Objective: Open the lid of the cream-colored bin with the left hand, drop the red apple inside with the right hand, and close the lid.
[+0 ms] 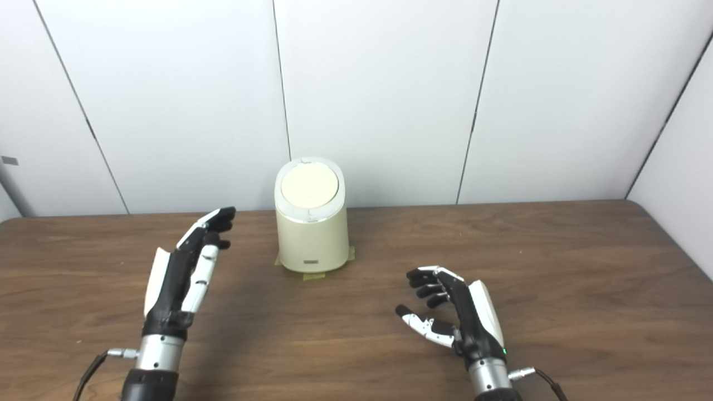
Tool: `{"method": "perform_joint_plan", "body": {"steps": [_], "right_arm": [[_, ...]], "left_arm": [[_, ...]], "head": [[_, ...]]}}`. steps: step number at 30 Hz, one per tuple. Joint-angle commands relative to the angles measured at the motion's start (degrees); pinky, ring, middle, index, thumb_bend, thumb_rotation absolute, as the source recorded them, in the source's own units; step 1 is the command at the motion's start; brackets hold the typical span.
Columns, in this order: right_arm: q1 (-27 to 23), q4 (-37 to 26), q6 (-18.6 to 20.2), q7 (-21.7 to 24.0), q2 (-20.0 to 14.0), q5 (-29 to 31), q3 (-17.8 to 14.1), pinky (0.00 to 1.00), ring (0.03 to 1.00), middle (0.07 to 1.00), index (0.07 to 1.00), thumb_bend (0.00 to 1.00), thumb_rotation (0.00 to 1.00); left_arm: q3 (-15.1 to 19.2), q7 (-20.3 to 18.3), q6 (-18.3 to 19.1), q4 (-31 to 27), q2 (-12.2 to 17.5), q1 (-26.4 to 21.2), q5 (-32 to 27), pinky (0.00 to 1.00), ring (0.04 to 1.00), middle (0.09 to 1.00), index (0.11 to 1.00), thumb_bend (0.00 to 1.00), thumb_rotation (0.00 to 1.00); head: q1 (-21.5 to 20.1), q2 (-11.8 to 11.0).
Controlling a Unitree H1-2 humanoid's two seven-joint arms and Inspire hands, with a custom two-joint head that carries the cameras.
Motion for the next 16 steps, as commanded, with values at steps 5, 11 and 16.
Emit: {"method": "perform_joint_plan", "body": {"steps": [5, 11, 16], "right_arm": [[-2.1, -0.8, -2.2, -1.2, 0.1, 0.1, -0.2, 0.52, 0.605, 0.637, 0.629, 0.28, 0.15], [-1.9, -1.8, -0.6, -0.7, 0.2, 0.1, -0.5, 0.54, 0.613, 0.641, 0.633, 0.28, 0.17], [-1.7, -1.6, -1.7, -1.1, 0.1, 0.6, -0.9, 0.52, 0.604, 0.634, 0.628, 0.29, 0.1]], "left_arm": [[2.4, -2.1, -3.7, -1.4, 1.8, 2.3, -4.2, 0.76, 0.833, 0.849, 0.826, 0.21, 0.89], [4.4, -4.7, -3.3, -2.2, 1.0, 5.5, -12.1, 0.81, 0.847, 0.849, 0.826, 0.2, 0.73], [5.3, -5.8, -3.0, -2.4, 0.2, 6.7, -14.6, 0.81, 0.854, 0.856, 0.828, 0.17, 0.68]], "head": [[-0.3, 0.0], [0.0, 0.3], [0.2, 0.4]]}}
